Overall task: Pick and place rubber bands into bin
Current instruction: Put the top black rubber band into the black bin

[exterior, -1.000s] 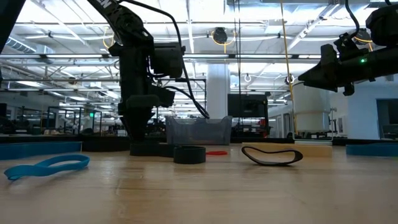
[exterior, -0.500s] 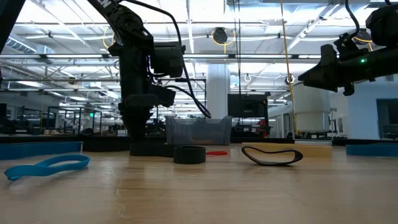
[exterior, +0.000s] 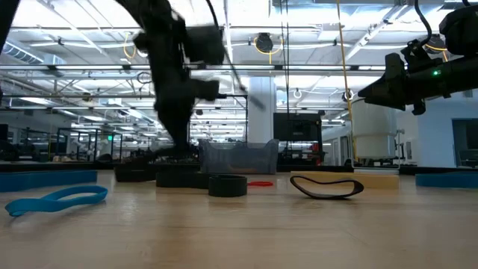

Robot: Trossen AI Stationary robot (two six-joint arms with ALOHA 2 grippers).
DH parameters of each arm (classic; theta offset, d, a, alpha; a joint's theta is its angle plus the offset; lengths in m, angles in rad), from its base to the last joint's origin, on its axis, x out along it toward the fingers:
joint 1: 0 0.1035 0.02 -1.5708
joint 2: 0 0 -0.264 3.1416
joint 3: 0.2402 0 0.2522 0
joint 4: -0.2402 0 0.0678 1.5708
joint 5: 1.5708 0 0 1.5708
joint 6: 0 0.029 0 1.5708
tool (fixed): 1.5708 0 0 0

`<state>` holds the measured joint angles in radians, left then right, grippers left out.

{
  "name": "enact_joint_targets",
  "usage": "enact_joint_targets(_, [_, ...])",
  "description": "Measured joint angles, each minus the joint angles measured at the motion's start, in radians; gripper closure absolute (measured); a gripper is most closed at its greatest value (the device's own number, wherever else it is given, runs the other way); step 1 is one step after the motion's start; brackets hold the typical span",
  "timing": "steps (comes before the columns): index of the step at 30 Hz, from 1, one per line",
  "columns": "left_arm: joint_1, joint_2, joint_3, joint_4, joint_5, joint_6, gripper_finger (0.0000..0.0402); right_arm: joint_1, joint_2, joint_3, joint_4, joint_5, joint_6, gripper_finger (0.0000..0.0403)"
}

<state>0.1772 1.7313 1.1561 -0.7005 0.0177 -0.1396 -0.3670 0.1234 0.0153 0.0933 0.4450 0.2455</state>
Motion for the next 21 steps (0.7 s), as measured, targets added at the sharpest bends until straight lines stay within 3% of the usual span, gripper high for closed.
enact_joint_targets(14, [0.030,-0.368,0.269,0.073,-0.170,0.147,0.0394,0.000,0.005,0.000,0.001,0.003,0.000,0.0248])
enact_joint_targets(21, [0.061,-0.410,0.347,0.139,-0.258,0.196,0.0395,0.000,0.007,0.000,0.002,0.004,0.000,0.0248])
